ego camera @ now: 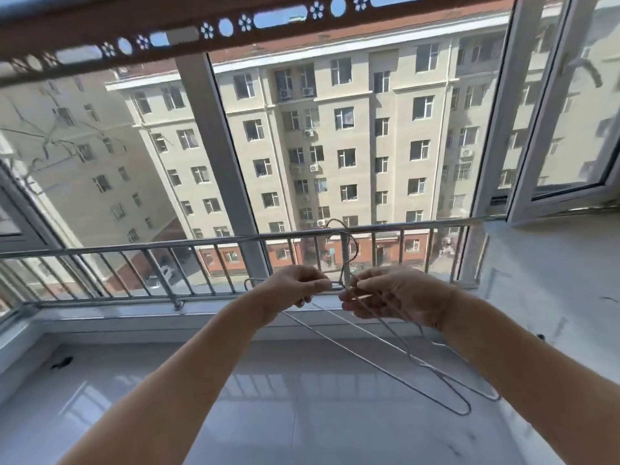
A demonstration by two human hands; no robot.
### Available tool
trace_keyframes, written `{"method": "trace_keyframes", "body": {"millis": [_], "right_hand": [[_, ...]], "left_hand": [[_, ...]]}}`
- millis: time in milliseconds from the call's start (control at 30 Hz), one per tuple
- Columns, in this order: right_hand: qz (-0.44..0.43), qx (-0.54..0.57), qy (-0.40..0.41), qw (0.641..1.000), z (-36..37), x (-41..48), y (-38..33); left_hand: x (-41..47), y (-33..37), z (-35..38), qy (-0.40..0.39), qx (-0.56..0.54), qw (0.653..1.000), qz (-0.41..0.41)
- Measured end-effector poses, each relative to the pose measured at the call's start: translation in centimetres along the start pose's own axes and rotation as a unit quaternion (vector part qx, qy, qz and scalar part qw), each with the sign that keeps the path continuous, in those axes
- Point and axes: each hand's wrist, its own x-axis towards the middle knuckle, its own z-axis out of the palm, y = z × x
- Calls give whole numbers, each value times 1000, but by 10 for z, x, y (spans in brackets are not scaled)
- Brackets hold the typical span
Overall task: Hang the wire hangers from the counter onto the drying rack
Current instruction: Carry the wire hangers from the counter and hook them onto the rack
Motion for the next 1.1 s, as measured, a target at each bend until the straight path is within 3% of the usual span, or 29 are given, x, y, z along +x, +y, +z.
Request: {"method": "trace_keyframes", "body": {"millis": [133, 267, 333, 400, 500, 600, 833, 1100], "right_hand": [[-12, 61, -20, 998, 52, 16, 8], [-42, 79, -7, 996, 92, 32, 4], [-54, 69, 0, 996, 110, 40, 3], [-64, 59, 12, 996, 125, 50, 0], [-89, 43, 28, 995, 143, 63, -5], [-122, 38, 41, 991, 158, 79, -15], [-164, 83, 31, 982, 180, 130, -49], [-184, 78, 36, 979, 192, 189, -107]], "left_hand": [[-24, -14, -29, 72, -4, 997, 20], [-41, -28, -47, 252, -11, 967, 45], [-53, -30, -56, 305, -41, 951, 38], [-64, -29, -64, 260, -84, 962, -6], [-76, -24, -69, 126, -210, 966, -80], [-81, -17, -72, 57, -286, 954, -72], [-66, -10, -116, 169, -271, 947, -45], [-40, 7, -187, 288, -325, 899, -49]]}}
